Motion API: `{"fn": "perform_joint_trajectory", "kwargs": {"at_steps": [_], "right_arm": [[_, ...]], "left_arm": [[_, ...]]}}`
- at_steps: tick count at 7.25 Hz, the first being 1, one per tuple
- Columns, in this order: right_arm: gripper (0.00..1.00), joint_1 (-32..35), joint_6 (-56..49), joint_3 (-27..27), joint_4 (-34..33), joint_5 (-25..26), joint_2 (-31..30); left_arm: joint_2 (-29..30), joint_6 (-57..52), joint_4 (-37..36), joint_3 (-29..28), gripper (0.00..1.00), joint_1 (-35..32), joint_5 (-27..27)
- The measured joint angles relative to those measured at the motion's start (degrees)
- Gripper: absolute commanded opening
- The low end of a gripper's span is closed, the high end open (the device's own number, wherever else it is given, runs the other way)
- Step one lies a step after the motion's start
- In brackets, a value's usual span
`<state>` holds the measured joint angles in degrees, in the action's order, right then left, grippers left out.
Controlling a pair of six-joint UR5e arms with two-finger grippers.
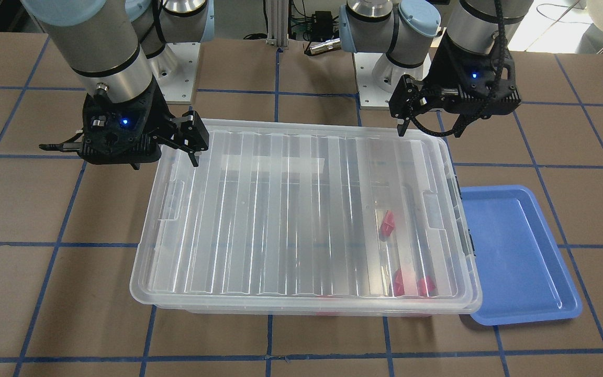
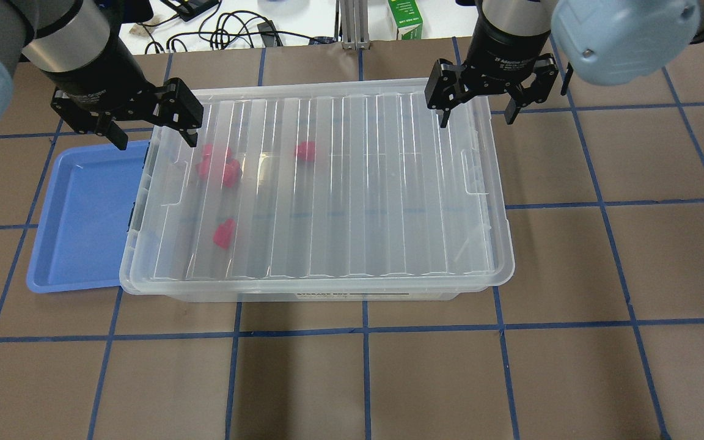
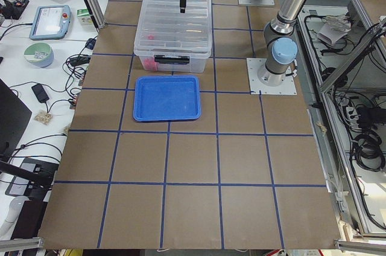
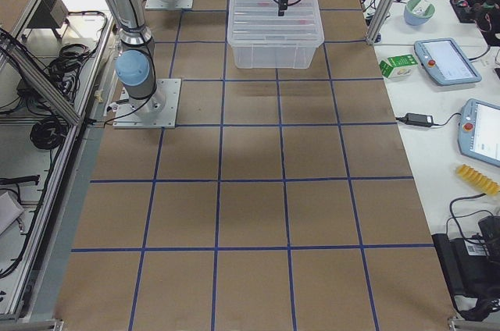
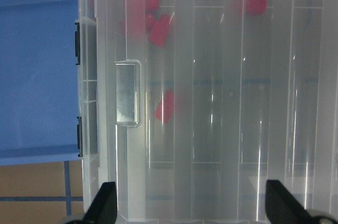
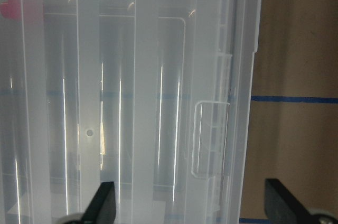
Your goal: Place red block in blue tray from box
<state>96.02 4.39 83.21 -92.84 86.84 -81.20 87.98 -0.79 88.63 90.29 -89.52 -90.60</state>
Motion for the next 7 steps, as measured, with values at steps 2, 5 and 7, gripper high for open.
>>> {"fn": "perform_joint_trajectory", "kwargs": {"at_steps": [2, 5, 7], "right_arm": [[1.0, -1.05, 0.17, 0.01, 0.1, 0.0, -0.18], [1.0, -1.44, 0.04, 0.41, -1.17, -0.53, -0.01], [1.0, -1.11, -0.01, 1.36, -1.75, -0.68, -0.33]], "left_arm": [[0.12, 0.12, -0.06, 0.09, 1.0, -0.09, 0.04], [-0.87, -0.03, 2.25, 0.65, 1.0, 0.18, 0.01], [-0.97, 0.1, 0.68, 1.19, 1.0, 1.02, 0.39]]}}
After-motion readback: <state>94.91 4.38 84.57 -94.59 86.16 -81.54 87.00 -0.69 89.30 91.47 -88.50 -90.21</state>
